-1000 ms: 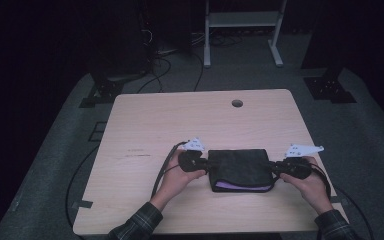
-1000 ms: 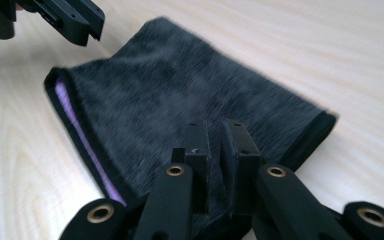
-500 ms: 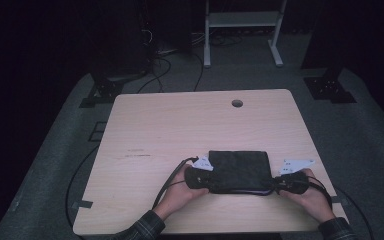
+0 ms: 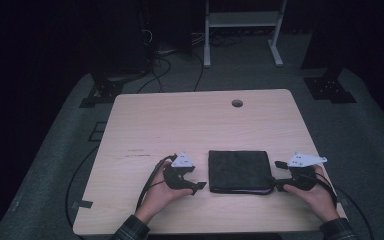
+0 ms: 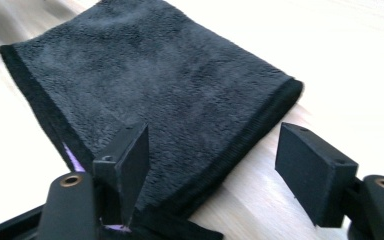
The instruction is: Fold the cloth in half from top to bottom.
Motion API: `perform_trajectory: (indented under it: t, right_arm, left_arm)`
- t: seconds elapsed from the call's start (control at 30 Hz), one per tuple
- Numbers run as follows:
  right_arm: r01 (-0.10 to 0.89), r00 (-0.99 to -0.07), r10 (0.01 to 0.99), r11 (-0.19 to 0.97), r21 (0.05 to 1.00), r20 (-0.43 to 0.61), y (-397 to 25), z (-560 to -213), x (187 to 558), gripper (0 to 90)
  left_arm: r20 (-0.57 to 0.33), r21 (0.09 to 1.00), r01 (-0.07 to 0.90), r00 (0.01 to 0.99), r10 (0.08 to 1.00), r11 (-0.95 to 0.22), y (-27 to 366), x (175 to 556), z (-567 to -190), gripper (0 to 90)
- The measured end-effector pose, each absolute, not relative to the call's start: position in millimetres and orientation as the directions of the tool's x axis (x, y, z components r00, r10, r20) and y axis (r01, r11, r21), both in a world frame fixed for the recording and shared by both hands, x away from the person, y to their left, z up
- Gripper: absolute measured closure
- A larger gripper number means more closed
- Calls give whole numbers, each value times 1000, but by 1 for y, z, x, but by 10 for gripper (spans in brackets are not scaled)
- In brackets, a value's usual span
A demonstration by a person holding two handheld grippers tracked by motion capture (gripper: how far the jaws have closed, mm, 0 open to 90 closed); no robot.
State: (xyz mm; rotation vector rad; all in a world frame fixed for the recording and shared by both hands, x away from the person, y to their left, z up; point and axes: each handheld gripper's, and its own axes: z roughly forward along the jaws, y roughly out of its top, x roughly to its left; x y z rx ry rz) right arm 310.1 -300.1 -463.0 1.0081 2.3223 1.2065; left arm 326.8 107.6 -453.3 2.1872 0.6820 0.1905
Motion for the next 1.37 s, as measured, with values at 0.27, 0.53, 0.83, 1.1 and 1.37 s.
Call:
perform_trajectory:
  t: [0.27,0.53,0.83,1.1,1.37]
  right_arm:
    - [458,-672,740,398,795,16,-311,-467,312,219]
    - [487,-656,754,405,774,18,-324,-473,305,189]
    - [531,-641,767,439,725,4,-338,-485,297,166]
    - [520,-647,762,434,735,8,-341,-487,295,141]
    - [525,-642,767,431,734,9,-341,-487,294,131]
  left_arm:
    - [-47,747,430,795,605,-507,151,318,-457,112]
    - [-16,711,446,784,621,-544,185,308,-471,71]
    - [15,700,446,772,636,-558,208,300,-481,37]
    - [15,715,435,772,635,-547,214,298,-484,3]
    - [15,715,435,772,635,-546,214,298,-484,3]
